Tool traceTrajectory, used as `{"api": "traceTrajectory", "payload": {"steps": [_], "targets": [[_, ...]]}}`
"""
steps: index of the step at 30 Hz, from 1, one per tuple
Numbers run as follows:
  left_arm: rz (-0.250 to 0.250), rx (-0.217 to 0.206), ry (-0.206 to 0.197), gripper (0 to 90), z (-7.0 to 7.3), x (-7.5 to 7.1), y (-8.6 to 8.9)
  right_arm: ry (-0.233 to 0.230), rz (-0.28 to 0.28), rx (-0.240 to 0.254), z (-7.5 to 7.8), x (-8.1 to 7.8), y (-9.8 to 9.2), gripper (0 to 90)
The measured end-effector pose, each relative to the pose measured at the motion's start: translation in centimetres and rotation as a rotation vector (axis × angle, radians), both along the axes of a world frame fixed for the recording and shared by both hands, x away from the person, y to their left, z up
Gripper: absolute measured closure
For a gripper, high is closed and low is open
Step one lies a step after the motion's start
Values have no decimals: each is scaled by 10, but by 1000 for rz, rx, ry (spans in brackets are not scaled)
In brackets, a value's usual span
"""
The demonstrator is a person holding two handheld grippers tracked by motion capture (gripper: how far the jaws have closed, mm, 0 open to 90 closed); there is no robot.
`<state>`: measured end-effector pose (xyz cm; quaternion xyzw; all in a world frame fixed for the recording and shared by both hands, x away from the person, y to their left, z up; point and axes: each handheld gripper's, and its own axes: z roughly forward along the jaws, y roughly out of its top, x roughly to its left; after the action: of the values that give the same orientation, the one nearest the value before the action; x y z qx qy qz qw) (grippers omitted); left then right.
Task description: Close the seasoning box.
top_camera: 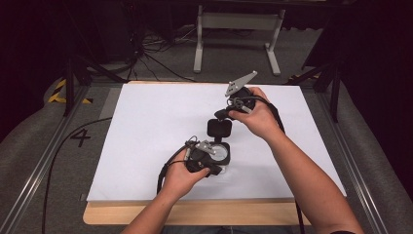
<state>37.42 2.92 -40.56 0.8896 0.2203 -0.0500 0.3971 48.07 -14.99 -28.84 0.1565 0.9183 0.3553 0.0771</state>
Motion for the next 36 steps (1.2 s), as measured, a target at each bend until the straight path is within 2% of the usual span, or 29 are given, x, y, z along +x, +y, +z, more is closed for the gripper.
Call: {"api": "traceTrajectory", "payload": {"steps": [4,5,6,9,10,17,19,21,25,36], "targets": [[0,-4,4,898,0,0,0,3,7,-1,3,-4,-1,900],[-19,3,19,898,1,1,1,4,11,0,4,-5,-1,900],[2,-8,5,898,-1,0,0,6,11,0,4,-6,-2,900],[-10,0,15,898,0,1,0,20,19,5,5,-7,-2,900],[3,-8,7,898,-1,0,-1,25,21,7,5,-8,-2,900],[3,-16,10,898,-2,0,-1,41,34,16,5,-10,-3,900],[4,-16,10,898,-2,0,-1,46,47,16,6,-13,-3,900],[3,2,9,897,-1,1,0,52,65,17,6,-18,-3,900],[12,-10,11,898,-3,1,1,64,92,19,3,-30,-4,900],[16,-20,10,898,-3,0,1,88,137,18,-8,-47,-4,900]]}}
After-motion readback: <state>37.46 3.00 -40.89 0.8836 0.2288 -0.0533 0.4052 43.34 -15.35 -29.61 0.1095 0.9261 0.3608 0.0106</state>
